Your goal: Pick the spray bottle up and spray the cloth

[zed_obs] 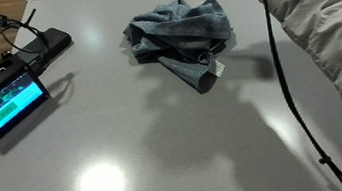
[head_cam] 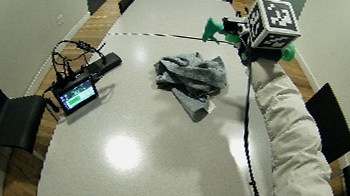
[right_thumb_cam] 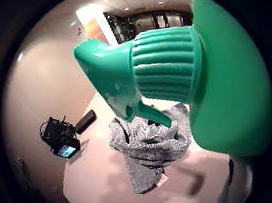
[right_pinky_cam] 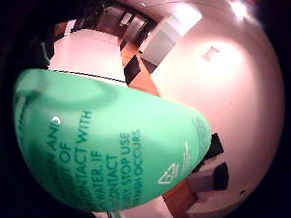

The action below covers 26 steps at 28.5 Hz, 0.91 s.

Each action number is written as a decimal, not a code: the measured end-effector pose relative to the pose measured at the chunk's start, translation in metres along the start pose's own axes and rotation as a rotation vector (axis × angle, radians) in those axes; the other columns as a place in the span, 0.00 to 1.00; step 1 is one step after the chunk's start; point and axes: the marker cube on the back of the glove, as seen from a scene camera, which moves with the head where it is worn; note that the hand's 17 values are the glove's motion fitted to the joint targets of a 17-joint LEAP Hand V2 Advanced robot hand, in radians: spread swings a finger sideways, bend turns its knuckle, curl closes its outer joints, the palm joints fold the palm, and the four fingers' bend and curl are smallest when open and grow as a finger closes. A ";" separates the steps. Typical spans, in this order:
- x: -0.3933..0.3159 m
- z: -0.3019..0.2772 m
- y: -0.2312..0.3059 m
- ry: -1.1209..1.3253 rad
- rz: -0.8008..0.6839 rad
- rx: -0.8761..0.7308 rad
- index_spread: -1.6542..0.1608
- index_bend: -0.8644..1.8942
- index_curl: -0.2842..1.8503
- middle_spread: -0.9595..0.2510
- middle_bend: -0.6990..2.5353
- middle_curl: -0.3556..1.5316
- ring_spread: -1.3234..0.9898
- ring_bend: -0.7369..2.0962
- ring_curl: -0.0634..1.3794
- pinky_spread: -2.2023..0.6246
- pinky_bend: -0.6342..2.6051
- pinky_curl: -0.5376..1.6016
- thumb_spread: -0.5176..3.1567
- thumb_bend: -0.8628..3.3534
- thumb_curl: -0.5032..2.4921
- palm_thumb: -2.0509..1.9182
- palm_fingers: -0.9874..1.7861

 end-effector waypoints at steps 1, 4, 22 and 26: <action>-0.002 0.001 0.000 0.025 -0.012 -0.002 0.76 0.36 0.31 0.68 0.32 0.46 0.51 0.45 0.37 0.72 0.29 0.45 0.27 0.21 0.38 0.83 0.67; -0.009 0.001 0.000 0.072 -0.038 -0.002 0.76 0.36 0.31 0.68 0.31 0.46 0.51 0.45 0.37 0.72 0.30 0.45 0.27 0.20 0.38 0.83 0.67; -0.032 0.004 -0.004 -0.435 0.098 -0.041 0.76 0.36 0.30 0.68 0.30 0.47 0.50 0.44 0.38 0.71 0.29 0.45 0.26 0.20 0.39 0.83 0.68; -0.044 0.003 -0.003 -0.783 0.245 -0.057 0.76 0.36 0.30 0.68 0.30 0.48 0.50 0.44 0.38 0.71 0.29 0.45 0.26 0.20 0.39 0.83 0.68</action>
